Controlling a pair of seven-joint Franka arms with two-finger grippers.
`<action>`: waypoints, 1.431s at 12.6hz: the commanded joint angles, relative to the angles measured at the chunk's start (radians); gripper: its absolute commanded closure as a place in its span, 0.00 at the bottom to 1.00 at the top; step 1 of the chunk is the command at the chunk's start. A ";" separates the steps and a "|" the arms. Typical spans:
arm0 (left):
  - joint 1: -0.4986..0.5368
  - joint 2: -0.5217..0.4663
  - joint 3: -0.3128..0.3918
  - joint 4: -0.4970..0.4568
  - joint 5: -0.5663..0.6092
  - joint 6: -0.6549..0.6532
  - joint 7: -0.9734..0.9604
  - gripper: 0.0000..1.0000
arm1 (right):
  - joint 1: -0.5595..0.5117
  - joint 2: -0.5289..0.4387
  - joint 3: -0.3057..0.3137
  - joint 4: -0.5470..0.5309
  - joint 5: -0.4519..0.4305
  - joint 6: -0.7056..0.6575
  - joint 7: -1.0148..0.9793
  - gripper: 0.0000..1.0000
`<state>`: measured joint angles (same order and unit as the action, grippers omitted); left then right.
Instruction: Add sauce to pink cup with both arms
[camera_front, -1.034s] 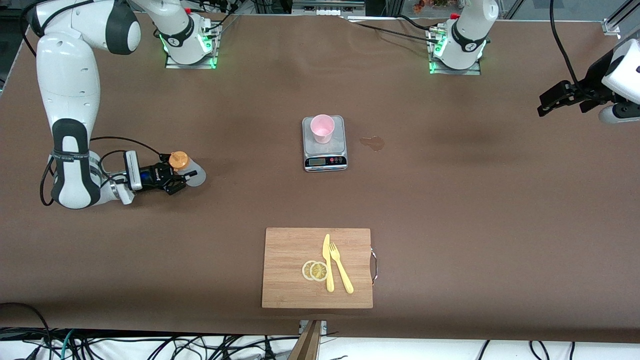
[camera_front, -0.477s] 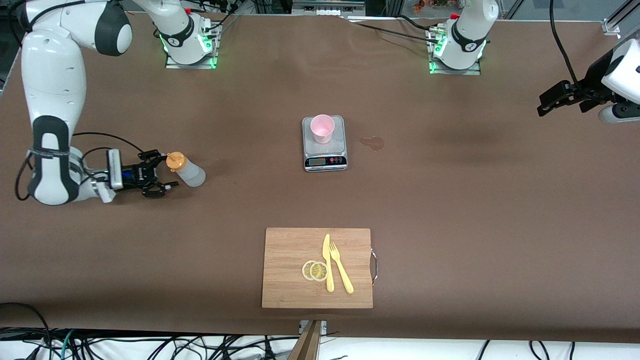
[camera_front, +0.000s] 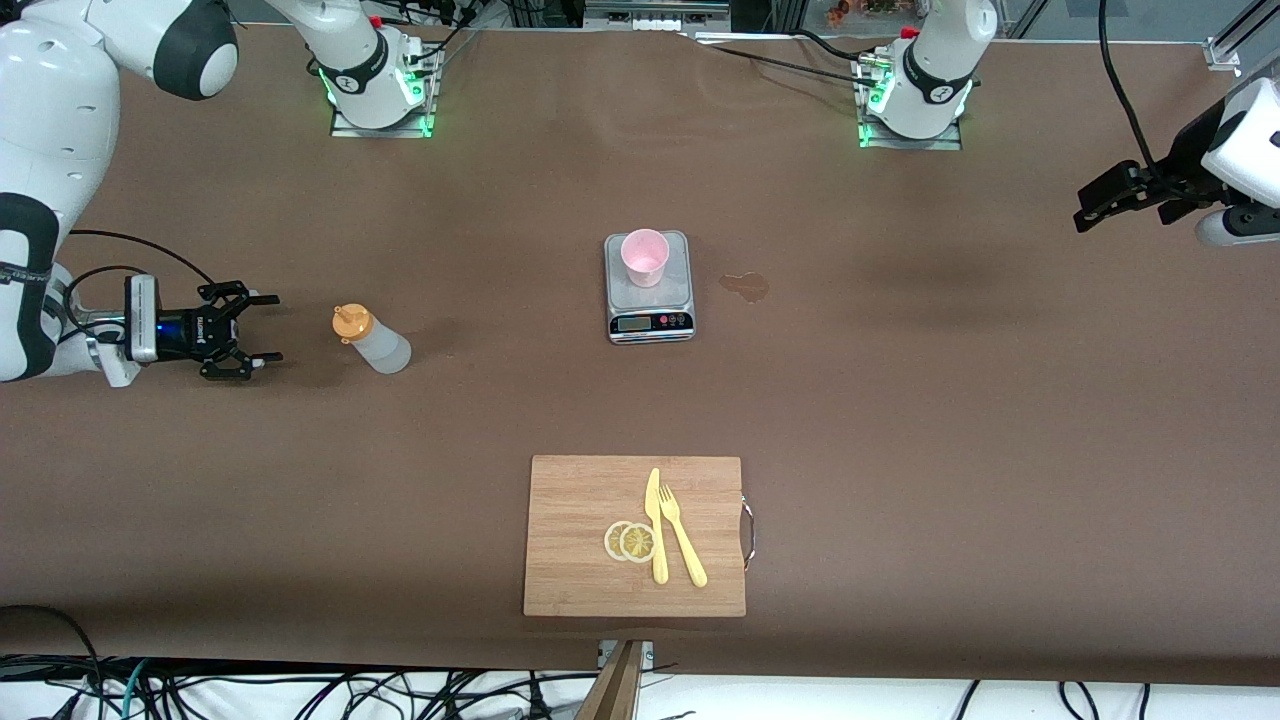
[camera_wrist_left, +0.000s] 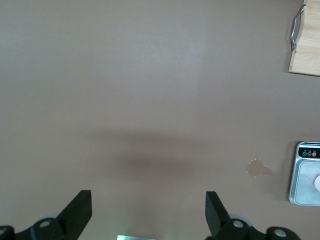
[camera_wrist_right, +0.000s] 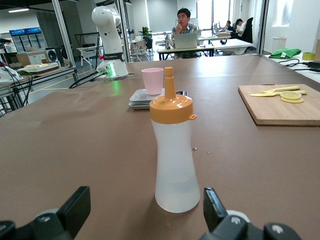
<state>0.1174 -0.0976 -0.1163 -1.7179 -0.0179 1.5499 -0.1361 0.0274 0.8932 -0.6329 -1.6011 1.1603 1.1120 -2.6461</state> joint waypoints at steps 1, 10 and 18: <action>0.004 -0.025 -0.002 -0.020 0.004 -0.001 0.018 0.00 | -0.006 -0.010 0.001 -0.003 -0.005 -0.015 0.040 0.00; 0.004 -0.025 -0.002 -0.020 0.004 -0.001 0.018 0.00 | 0.051 -0.056 -0.065 0.032 0.024 -0.103 0.271 0.00; 0.004 -0.025 -0.002 -0.020 0.004 -0.001 0.018 0.00 | 0.031 -0.371 0.062 -0.189 -0.183 0.195 0.598 0.00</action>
<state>0.1174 -0.0995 -0.1163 -1.7200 -0.0179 1.5499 -0.1361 0.0741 0.6541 -0.6213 -1.6680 1.0307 1.2172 -2.1288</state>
